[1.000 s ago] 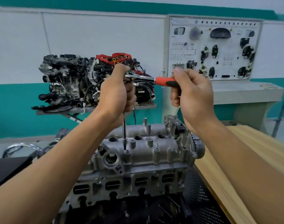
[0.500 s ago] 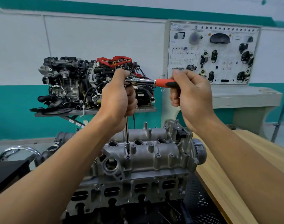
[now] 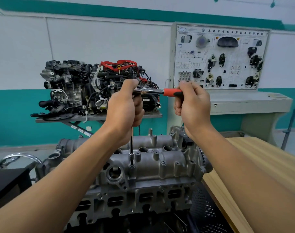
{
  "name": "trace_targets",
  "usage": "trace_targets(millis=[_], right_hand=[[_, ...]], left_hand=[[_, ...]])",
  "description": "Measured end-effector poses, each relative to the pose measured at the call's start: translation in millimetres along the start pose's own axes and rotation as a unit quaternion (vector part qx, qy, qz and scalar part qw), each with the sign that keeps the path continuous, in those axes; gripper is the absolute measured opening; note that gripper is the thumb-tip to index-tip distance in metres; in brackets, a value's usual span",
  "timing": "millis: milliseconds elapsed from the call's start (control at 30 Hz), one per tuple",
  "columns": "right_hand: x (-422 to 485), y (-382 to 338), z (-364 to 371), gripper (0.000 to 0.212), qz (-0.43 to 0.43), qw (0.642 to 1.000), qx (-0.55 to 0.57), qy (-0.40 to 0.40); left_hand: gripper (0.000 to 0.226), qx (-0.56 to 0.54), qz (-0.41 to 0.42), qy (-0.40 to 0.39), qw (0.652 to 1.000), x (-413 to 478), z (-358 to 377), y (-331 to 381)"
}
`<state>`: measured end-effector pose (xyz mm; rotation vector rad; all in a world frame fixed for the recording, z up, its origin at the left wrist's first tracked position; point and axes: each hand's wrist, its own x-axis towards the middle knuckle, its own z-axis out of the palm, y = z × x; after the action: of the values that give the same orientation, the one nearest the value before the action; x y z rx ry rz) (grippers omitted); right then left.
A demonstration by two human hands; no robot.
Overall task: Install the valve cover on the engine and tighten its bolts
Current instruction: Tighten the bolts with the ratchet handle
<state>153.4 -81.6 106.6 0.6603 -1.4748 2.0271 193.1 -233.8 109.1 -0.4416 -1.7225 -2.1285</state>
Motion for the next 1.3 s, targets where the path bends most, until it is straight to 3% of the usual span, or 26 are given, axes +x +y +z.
trace_targets(millis=[167,333,433,500,600,667,767,833,967,1067,1167,1300], right_hand=[[23.4,16.8,1.7,0.027,0.036,0.998,-0.056,-0.016],[34.8,33.4,15.5,0.041,0.056,0.997,-0.04,-0.024],[35.0,37.9,23.4,0.039,0.061,0.997,-0.048,-0.007],[29.5,33.9,22.0,0.036,0.053,0.997,-0.042,0.024],[6.3,14.6,15.0,0.034,-0.039,0.997,-0.017,0.063],[-19.1,-0.9,17.8,0.033,-0.154,0.987,-0.015,0.039],[-49.6,-13.3,26.5,0.025,-0.268,0.963,0.024,-0.025],[-49.2,-10.5,22.9,0.026,-0.231,0.97,0.069,-0.023],[-9.9,8.8,11.5,0.024,0.063,0.987,0.141,0.044],[12.2,19.1,19.2,0.027,0.189,0.969,0.157,0.021],[11.3,18.7,25.7,0.024,0.193,0.962,0.19,0.042],[-12.9,5.2,18.9,0.022,0.067,0.97,0.184,0.147]], left_hand=[[0.055,0.012,-0.026,-0.01,1.0,4.6,2.5,-2.0],[0.051,-0.016,-0.102,-0.198,0.975,16.5,-5.5,0.0],[0.046,-0.067,-0.151,-0.258,0.952,24.8,-17.1,5.2],[0.045,-0.088,-0.16,-0.243,0.953,28.2,-23.1,6.5],[0.051,-0.061,-0.134,-0.133,0.98,30.2,-22.1,1.8],[0.053,-0.022,-0.111,-0.056,0.992,29.6,-13.9,-1.9],[0.052,0.015,-0.072,-0.014,0.997,24.6,1.3,-3.4],[0.052,0.004,-0.063,-0.003,0.998,19.8,4.4,-2.6],[0.051,-0.025,-0.069,-0.043,0.996,12.8,-2.3,0.1],[0.055,-0.03,-0.082,-0.088,0.992,11.5,-3.5,0.9],[0.058,-0.031,-0.075,-0.067,0.994,11.2,-4.2,-1.3],[0.064,0.02,-0.049,-0.021,0.998,10.5,0.5,-5.1]])
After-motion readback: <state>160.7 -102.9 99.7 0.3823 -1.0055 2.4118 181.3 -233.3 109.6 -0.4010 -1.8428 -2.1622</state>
